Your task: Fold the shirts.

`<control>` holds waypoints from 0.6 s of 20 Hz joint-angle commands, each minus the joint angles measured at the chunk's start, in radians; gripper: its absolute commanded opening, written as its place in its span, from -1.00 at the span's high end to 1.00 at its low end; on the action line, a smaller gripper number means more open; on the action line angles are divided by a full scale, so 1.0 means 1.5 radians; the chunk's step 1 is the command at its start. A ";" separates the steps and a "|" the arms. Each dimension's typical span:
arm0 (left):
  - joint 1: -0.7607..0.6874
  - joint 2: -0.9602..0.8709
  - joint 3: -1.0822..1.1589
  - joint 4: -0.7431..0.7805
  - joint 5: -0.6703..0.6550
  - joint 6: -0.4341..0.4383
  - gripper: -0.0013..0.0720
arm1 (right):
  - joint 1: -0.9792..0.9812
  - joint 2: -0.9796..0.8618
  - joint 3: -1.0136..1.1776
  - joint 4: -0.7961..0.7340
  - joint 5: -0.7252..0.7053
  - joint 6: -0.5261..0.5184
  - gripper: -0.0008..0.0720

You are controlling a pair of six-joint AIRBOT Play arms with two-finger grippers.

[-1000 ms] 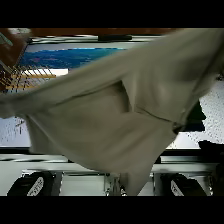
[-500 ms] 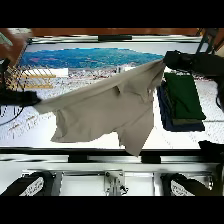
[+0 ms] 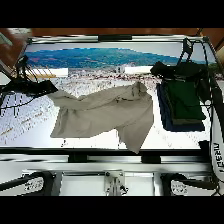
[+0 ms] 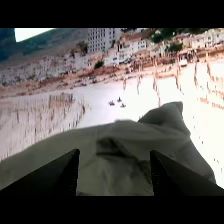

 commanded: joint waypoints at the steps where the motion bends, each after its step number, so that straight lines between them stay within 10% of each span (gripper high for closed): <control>1: 0.024 -0.020 0.022 0.081 -0.132 -0.003 -0.80 | -0.035 0.026 0.000 -0.021 -0.189 -0.057 -0.53; 4: 0.066 -0.017 0.021 0.173 -0.297 -0.031 -0.29 | -0.084 0.061 -0.001 -0.104 -0.407 -0.089 -0.53; 12: 0.110 0.099 -0.316 0.124 -0.240 0.017 -0.72 | -0.131 0.081 -0.154 -0.098 -0.530 -0.092 -0.53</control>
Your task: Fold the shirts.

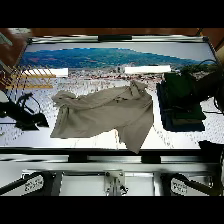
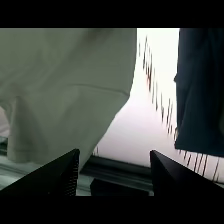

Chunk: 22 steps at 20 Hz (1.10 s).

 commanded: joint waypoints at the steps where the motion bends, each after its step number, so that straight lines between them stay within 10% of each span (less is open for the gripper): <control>1: 0.024 0.032 -0.121 -0.032 0.042 0.022 -0.72 | -0.008 0.006 -0.065 0.023 -0.031 -0.005 -0.53; 15: 0.024 -0.072 -0.153 -0.138 0.203 0.084 -0.67 | -0.008 0.006 -0.068 0.055 0.014 0.001 -0.53; 16: 0.021 -0.081 -0.153 -0.138 0.211 0.079 -0.43 | -0.008 0.006 -0.068 0.055 0.014 0.009 -0.53; 18: 0.020 -0.085 -0.152 -0.137 0.223 0.066 0.72 | -0.008 0.006 -0.068 0.051 0.015 0.027 -0.53; 22: 0.020 -0.077 -0.135 -0.137 0.219 0.066 0.87 | -0.005 0.000 -0.101 0.045 0.030 0.050 -0.53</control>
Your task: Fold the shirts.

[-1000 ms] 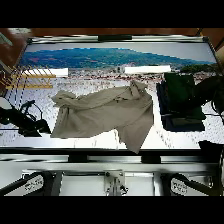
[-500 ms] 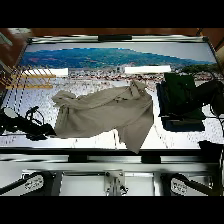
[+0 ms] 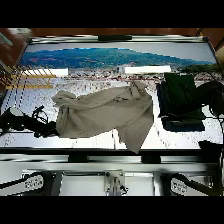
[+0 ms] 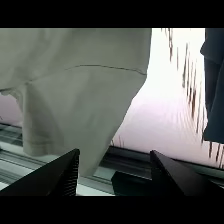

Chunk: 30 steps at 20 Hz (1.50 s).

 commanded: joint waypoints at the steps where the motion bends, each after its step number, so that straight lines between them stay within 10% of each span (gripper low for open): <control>1: -0.001 0.007 0.016 0.005 0.025 -0.003 0.87 | 0.005 -0.007 -0.041 0.003 0.020 0.021 -0.53; 23: -0.001 0.126 0.023 -0.003 0.004 0.002 0.87 | 0.059 -0.154 -0.090 0.086 0.222 0.010 -0.52; 24: -0.001 0.126 0.023 -0.003 0.004 0.002 0.87 | 0.080 -0.159 -0.090 0.084 0.230 0.002 -0.33; 25: -0.001 0.126 0.026 -0.003 0.003 0.002 0.87 | 0.097 -0.159 -0.087 0.079 0.232 -0.003 0.47; 26: -0.001 0.128 0.037 -0.003 -0.003 0.002 0.87 | 0.106 -0.157 -0.079 0.081 0.223 -0.004 0.83; 30: -0.002 0.173 0.183 -0.003 -0.012 0.005 0.87 | 0.109 -0.059 0.041 0.081 0.178 -0.061 0.84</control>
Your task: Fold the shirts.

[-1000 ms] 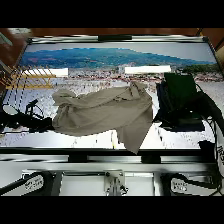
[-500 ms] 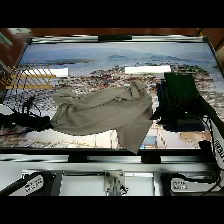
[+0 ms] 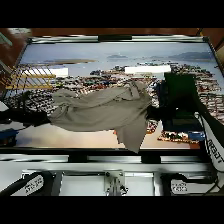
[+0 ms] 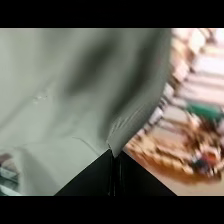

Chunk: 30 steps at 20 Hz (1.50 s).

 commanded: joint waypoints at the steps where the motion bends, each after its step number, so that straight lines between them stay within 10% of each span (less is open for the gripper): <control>1: -0.001 0.046 0.146 -0.004 -0.005 0.002 0.87 | 0.008 0.098 0.114 0.005 0.001 -0.033 0.84; 7: -0.001 0.161 0.597 -0.048 0.072 -0.001 0.87 | 0.012 0.365 0.405 0.008 0.308 -0.034 0.84; 11: 0.000 0.214 0.758 -0.047 0.101 -0.002 0.87 | 0.011 0.479 0.473 -0.012 0.323 -0.034 0.84; 21: 0.000 0.253 0.693 0.081 -0.094 -0.074 0.87 | 0.011 0.503 0.473 -0.183 0.080 0.092 0.84; 27: -0.001 0.213 0.419 0.080 -0.122 -0.070 0.87 | 0.011 0.282 0.472 -0.188 -0.200 0.093 0.84; 30: -0.001 0.119 0.297 0.034 -0.105 -0.070 0.87 | 0.012 0.125 0.472 -0.165 -0.188 0.094 0.84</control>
